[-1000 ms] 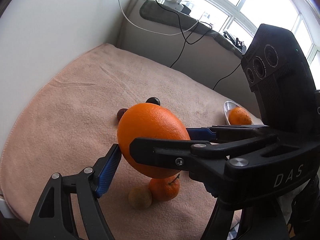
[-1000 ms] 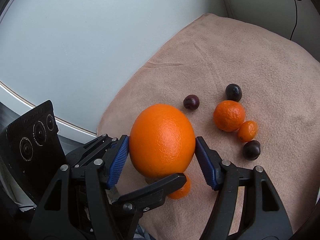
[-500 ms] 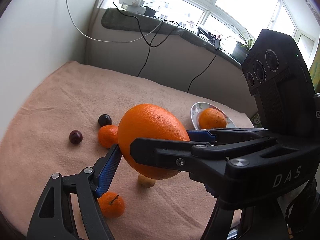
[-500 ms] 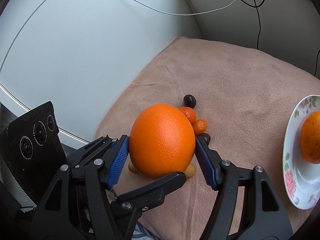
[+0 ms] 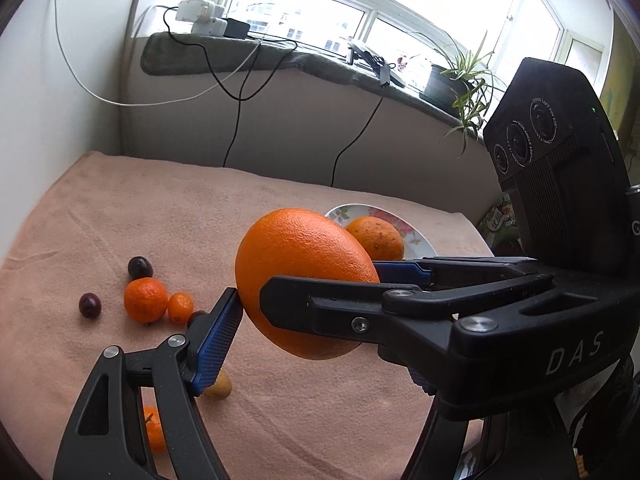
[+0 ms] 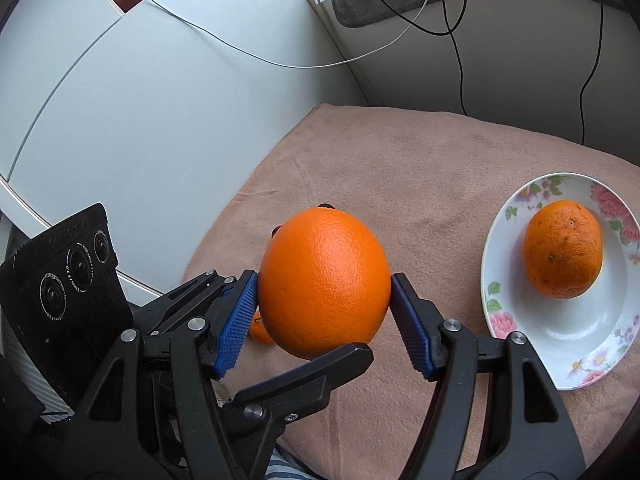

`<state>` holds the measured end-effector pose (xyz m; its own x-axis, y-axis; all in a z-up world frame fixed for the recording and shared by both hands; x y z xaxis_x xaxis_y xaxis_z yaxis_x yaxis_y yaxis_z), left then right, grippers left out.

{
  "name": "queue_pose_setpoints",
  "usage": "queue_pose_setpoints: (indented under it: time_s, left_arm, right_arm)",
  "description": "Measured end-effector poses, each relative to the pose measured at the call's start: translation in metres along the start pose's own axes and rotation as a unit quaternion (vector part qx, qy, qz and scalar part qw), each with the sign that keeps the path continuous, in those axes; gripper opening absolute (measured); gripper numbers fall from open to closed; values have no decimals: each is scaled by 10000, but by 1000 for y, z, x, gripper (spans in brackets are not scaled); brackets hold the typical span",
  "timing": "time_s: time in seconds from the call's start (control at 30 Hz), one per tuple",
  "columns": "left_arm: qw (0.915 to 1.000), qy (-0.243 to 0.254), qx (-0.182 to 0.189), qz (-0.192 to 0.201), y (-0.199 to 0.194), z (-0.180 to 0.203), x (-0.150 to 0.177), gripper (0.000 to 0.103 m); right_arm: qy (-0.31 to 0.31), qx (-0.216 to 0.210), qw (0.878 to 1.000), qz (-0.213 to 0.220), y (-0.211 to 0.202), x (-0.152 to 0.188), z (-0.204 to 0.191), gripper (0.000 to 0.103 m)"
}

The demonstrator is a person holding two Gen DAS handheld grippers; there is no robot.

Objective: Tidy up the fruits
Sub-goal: 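Carry the large orange with the right gripper onto the plate beside the tangerine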

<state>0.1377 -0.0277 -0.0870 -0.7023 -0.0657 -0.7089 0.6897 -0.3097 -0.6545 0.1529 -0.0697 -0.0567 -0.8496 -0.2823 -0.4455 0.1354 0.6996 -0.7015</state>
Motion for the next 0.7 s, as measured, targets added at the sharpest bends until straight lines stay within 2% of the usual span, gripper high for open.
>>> queue_pose_setpoints:
  time_s: [0.7]
  left_arm:
    - [9959,630,584,-294,45,95,-2,73]
  right_arm:
    - [664,495,9953,504,-80,21,80,69]
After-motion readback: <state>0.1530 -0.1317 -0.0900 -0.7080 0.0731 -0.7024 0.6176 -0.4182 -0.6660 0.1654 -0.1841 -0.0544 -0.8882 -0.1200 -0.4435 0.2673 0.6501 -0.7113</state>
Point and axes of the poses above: each gripper's, at about its wrist camera, not at the fingertips, and y roughly the way its jaws point, z to its right, x to its underside, the point moved 7 cm from there along y, roughly the way its jaws point, and after that the axes turned 5 degrees about -x, right-handed, at the moved point
